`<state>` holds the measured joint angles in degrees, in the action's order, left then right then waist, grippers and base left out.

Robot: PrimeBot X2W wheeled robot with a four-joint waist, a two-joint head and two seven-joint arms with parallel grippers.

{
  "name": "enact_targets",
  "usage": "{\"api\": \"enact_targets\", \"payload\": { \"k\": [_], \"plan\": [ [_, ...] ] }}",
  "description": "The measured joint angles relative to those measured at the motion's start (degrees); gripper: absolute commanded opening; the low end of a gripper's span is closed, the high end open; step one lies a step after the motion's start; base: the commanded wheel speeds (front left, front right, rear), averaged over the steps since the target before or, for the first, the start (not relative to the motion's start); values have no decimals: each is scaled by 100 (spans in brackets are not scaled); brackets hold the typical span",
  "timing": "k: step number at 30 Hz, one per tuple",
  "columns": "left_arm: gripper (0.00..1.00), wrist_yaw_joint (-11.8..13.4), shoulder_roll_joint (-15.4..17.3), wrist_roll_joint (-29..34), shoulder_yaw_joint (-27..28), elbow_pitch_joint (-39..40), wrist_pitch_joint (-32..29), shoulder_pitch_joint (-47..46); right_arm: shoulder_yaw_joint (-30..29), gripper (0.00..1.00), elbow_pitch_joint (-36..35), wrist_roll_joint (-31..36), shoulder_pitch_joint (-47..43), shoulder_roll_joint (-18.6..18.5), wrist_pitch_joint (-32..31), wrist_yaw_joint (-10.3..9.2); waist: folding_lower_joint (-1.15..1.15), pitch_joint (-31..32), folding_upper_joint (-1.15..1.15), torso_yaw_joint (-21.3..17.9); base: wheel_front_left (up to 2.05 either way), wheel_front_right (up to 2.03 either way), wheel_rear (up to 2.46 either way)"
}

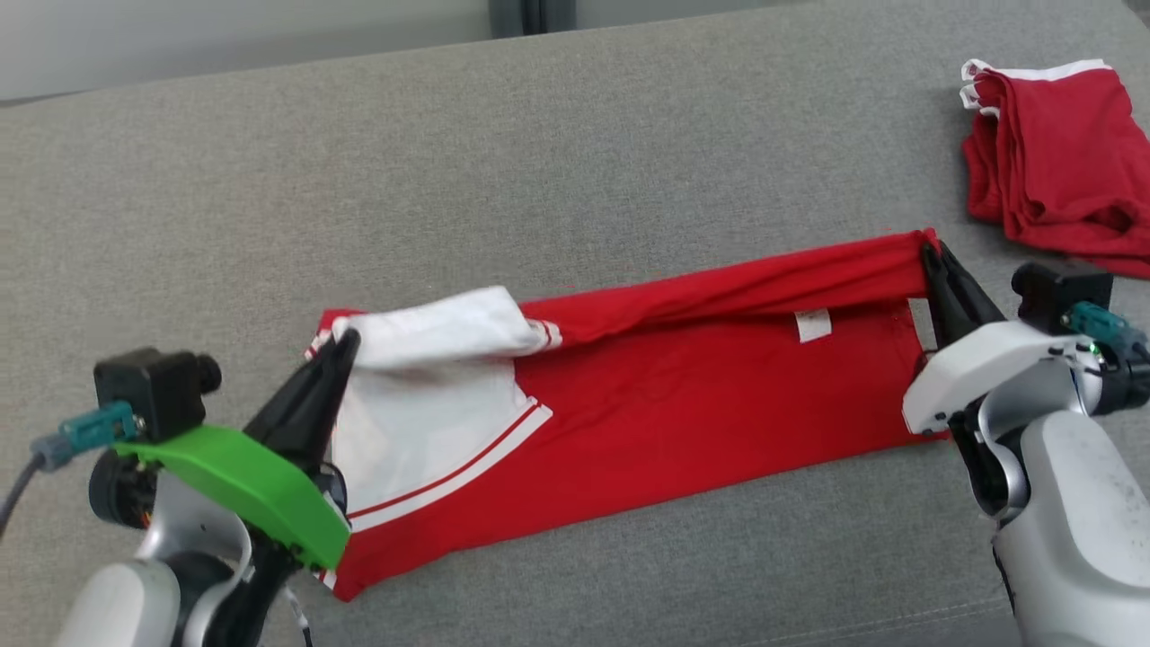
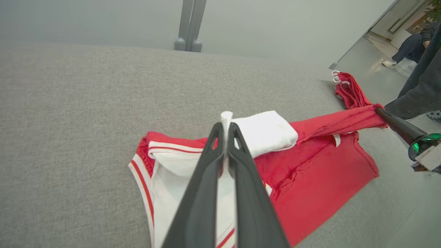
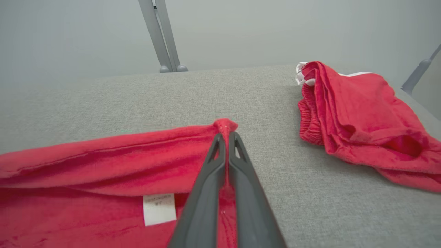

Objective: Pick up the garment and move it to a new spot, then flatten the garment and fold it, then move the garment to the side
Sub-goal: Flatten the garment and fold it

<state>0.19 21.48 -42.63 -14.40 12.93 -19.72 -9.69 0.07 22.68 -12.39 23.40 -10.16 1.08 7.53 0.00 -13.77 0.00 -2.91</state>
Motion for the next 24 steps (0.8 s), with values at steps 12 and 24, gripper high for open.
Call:
{"api": "enact_targets", "payload": {
  "k": [12, 24],
  "plan": [
    [0, 131, -441, -112, -276, -230, 452, 1123, -479, 0, -621, 197, -918, 394, -210, 0, 0, 313, 0, 166, 0, 0, 0],
    [100, 279, -624, -22, -148, -653, 1117, 1494, -982, 100, -746, 302, -1462, 644, 57, 0, 0, 446, 0, 167, 0, 0, 0]
  ]
}}
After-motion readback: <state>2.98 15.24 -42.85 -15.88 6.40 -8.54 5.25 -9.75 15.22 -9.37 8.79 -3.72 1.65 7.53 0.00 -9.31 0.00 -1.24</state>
